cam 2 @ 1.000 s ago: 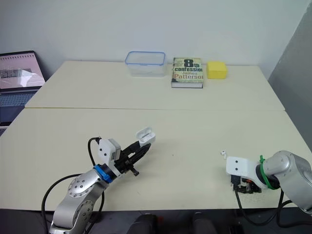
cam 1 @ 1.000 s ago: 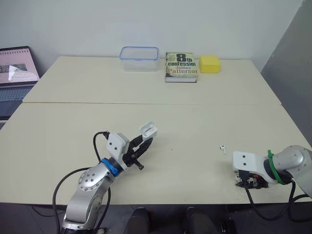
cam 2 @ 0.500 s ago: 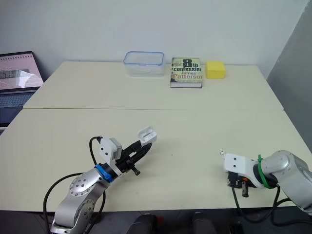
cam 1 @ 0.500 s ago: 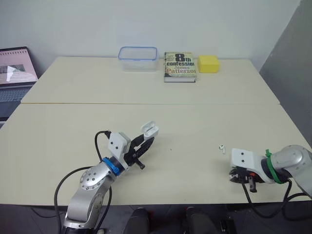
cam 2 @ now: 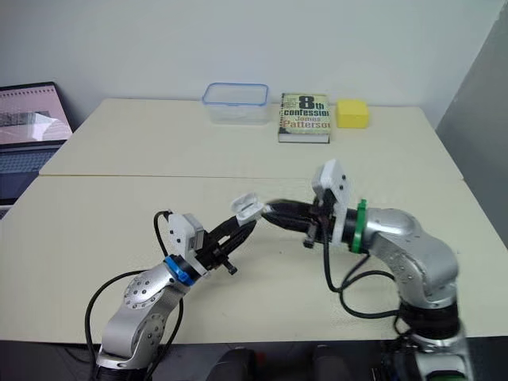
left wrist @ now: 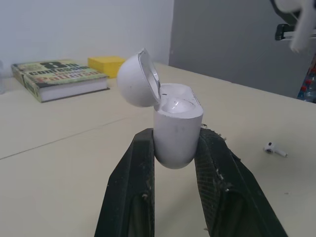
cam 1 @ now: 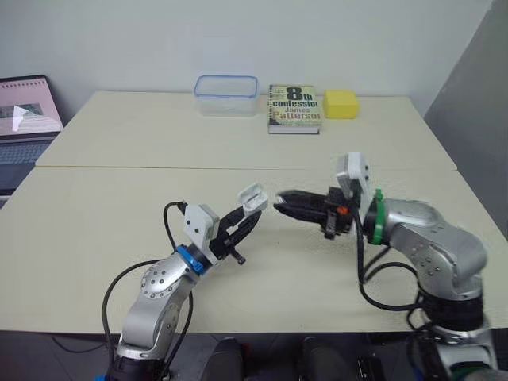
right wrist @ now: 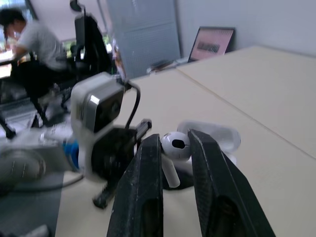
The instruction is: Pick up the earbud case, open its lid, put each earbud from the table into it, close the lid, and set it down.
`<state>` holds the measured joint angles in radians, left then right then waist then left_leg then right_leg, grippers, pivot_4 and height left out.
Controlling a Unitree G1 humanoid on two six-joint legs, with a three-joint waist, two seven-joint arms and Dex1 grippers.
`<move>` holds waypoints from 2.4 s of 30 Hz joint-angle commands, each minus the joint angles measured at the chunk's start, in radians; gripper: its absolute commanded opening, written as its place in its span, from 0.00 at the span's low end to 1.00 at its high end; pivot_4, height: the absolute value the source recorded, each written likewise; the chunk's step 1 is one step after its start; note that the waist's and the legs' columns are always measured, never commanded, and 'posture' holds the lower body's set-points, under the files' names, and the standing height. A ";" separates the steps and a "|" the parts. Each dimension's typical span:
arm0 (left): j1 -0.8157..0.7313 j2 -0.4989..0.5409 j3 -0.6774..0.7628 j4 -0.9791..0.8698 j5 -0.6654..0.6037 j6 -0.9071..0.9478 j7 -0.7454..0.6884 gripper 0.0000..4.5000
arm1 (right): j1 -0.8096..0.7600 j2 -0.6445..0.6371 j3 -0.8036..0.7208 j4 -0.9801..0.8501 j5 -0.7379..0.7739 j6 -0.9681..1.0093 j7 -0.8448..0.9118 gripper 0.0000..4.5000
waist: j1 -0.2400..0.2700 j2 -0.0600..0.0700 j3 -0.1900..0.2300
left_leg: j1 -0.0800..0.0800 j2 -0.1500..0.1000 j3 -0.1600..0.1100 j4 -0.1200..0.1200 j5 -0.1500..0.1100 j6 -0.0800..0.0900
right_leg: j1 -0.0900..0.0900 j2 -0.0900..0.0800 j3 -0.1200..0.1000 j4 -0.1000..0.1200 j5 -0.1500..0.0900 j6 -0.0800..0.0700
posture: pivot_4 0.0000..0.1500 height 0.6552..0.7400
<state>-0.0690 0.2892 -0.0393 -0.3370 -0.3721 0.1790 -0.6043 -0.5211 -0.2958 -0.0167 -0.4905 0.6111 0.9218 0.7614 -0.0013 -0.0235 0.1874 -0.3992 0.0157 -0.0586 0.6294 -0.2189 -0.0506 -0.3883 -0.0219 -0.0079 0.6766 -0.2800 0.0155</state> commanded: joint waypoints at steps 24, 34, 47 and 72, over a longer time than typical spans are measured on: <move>-0.049 -0.028 -0.026 0.004 0.002 -0.048 0.003 0.17 | 0.115 0.169 0.208 0.130 -0.177 -0.395 -0.190 0.09 | -0.004 0.000 0.000 | 0.001 0.001 0.000 0.000 0.000 0.000 | -0.001 0.000 0.000 0.001 0.000 0.000 | 1.00 1.00; -0.047 -0.028 -0.025 0.005 0.002 -0.053 0.004 0.17 | 0.141 0.170 0.237 0.149 -0.199 -0.433 -0.195 0.09 | -0.004 0.000 0.000 | 0.001 0.001 0.000 -0.001 0.000 0.000 | -0.001 0.001 0.000 0.001 0.000 0.000 | 1.00 1.00; -0.053 -0.029 -0.027 0.010 0.006 -0.050 0.006 0.17 | 0.150 0.075 0.208 0.037 -0.183 -0.425 -0.170 0.64 | -0.003 0.000 0.000 | 0.000 0.001 0.000 -0.001 0.000 0.000 | -0.001 0.000 0.000 0.001 0.000 0.000 | 1.00 1.00; -0.060 -0.015 -0.030 0.070 0.018 -0.063 -0.024 0.17 | 0.663 -0.361 -0.198 -0.212 -0.236 -0.067 -0.423 1.00 | 0.000 0.000 0.000 | -0.001 0.000 0.001 -0.001 0.000 0.000 | -0.001 0.000 0.001 -0.002 -0.001 0.000 | 1.00 1.00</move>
<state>-0.1194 0.2704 -0.0750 -0.2567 -0.3516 0.1395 -0.6225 0.1319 -0.6569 -0.2055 -0.6676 0.3839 0.8355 0.3527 -0.0016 -0.0232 0.1875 -0.4001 0.0159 -0.0574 0.6286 -0.2190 -0.0505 -0.3890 -0.0217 -0.0073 0.6737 -0.2806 0.0155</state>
